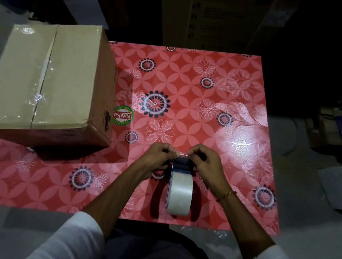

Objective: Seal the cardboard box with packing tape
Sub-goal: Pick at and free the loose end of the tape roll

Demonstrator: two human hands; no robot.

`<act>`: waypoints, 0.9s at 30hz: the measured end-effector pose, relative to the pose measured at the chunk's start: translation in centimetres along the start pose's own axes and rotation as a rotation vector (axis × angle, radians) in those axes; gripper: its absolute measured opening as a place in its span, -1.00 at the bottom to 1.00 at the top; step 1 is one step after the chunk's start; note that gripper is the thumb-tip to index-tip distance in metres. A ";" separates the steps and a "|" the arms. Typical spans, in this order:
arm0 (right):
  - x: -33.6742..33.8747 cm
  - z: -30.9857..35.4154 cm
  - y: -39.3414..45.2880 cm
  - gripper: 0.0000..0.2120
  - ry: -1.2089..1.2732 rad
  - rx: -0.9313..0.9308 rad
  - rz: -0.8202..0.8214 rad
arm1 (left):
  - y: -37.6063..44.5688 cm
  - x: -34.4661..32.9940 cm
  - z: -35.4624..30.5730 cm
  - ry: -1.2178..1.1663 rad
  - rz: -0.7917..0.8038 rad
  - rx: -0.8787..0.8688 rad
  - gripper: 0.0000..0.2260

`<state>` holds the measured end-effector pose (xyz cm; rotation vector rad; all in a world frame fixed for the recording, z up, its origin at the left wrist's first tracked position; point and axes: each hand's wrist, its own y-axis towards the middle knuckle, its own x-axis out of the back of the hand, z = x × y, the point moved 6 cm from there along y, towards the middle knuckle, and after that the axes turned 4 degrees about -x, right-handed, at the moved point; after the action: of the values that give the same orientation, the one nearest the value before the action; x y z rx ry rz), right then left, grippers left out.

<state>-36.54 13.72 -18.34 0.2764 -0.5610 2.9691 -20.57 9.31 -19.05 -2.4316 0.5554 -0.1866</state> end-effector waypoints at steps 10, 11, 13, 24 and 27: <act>0.7 -1.7 -0.4 -0.75 0.400 -0.250 0.028 | 0.0 -0.4 0.2 -0.042 0.006 -0.008 -0.84; 0.7 -1.8 -0.5 -0.76 0.449 -0.258 0.022 | 0.0 -0.4 0.2 -0.045 0.002 -0.005 -0.85; 0.8 -2.1 -0.6 -0.80 0.620 -0.292 -0.018 | -0.1 -0.4 0.3 -0.051 -0.004 0.001 -0.87; -1.1 -0.3 0.9 -0.88 0.015 -0.164 0.070 | -0.6 -0.5 0.3 -0.130 0.042 -0.020 -0.89; -1.0 -0.7 1.1 -0.90 0.099 -0.181 0.104 | -0.4 -0.4 0.6 -0.118 0.041 -0.008 -0.91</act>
<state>-35.85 12.88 -19.57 0.0856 -0.8493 2.9822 -20.65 10.12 -19.26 -2.4183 0.5531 -0.0230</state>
